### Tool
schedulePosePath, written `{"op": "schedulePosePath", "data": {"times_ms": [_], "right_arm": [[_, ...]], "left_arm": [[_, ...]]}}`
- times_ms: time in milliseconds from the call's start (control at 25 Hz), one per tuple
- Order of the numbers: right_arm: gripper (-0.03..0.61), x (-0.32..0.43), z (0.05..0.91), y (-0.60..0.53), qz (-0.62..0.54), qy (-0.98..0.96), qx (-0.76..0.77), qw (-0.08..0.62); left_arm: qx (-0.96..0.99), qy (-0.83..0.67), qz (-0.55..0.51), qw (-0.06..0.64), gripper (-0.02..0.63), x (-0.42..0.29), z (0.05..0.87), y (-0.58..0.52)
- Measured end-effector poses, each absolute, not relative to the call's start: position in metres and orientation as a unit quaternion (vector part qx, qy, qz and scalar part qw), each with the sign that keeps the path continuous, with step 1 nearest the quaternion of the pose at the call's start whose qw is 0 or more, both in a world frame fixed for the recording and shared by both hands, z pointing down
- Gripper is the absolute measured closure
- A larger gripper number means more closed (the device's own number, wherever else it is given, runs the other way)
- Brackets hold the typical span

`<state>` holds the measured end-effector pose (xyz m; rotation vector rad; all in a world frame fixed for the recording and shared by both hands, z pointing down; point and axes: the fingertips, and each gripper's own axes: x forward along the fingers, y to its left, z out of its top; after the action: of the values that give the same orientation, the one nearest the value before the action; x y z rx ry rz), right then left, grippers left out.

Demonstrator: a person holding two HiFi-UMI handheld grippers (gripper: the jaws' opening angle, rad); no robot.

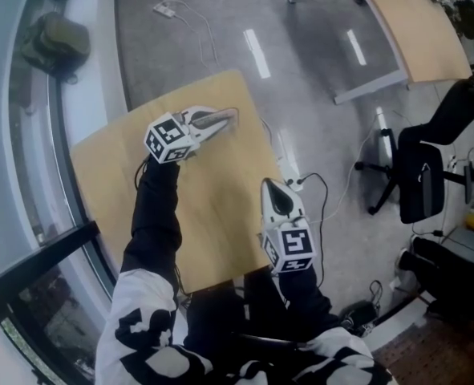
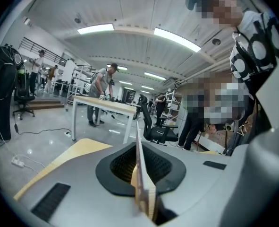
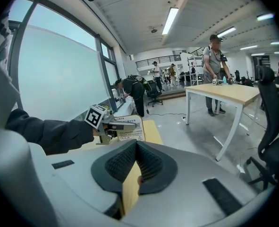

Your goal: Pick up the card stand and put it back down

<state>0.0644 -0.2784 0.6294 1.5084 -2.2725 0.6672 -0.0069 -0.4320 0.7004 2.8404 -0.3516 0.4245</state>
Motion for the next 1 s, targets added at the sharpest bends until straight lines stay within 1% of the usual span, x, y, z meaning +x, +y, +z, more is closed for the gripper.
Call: {"op": "schedulePosePath", "data": {"times_ms": [80, 280, 320, 400, 440, 600, 840, 1000], "right_arm": [[0.557, 0.068, 0.630, -0.273, 0.234, -0.796, 0.531, 0.170], [0.557, 0.065, 0.620, -0.264, 0.230, -0.801, 0.525, 0.173], [0.557, 0.065, 0.618, -0.263, 0.229, -0.802, 0.524, 0.173], [0.557, 0.066, 0.614, -0.260, 0.226, -0.804, 0.522, 0.174], [0.557, 0.066, 0.612, -0.258, 0.225, -0.804, 0.522, 0.175], [0.557, 0.074, 0.606, -0.251, 0.225, -0.803, 0.522, 0.177], [0.557, 0.078, 0.601, -0.243, 0.223, -0.811, 0.516, 0.164], [0.557, 0.078, 0.585, -0.241, 0.215, -0.822, 0.506, 0.148]], "left_arm": [[0.975, -0.129, 0.143, 0.112, 0.588, -0.004, 0.701, -0.433], [0.971, -0.151, 0.154, 0.106, 0.554, -0.010, 0.695, -0.438], [0.970, -0.157, 0.155, 0.106, 0.540, -0.013, 0.693, -0.439], [0.967, -0.169, 0.158, 0.107, 0.473, -0.019, 0.690, -0.441], [0.966, -0.175, 0.159, 0.107, 0.450, -0.022, 0.688, -0.441], [0.959, -0.207, 0.158, 0.111, 0.415, -0.035, 0.678, -0.441], [0.951, -0.239, 0.158, 0.120, 0.407, -0.049, 0.670, -0.406], [0.938, -0.288, 0.147, 0.121, 0.407, -0.061, 0.653, -0.384]]}}
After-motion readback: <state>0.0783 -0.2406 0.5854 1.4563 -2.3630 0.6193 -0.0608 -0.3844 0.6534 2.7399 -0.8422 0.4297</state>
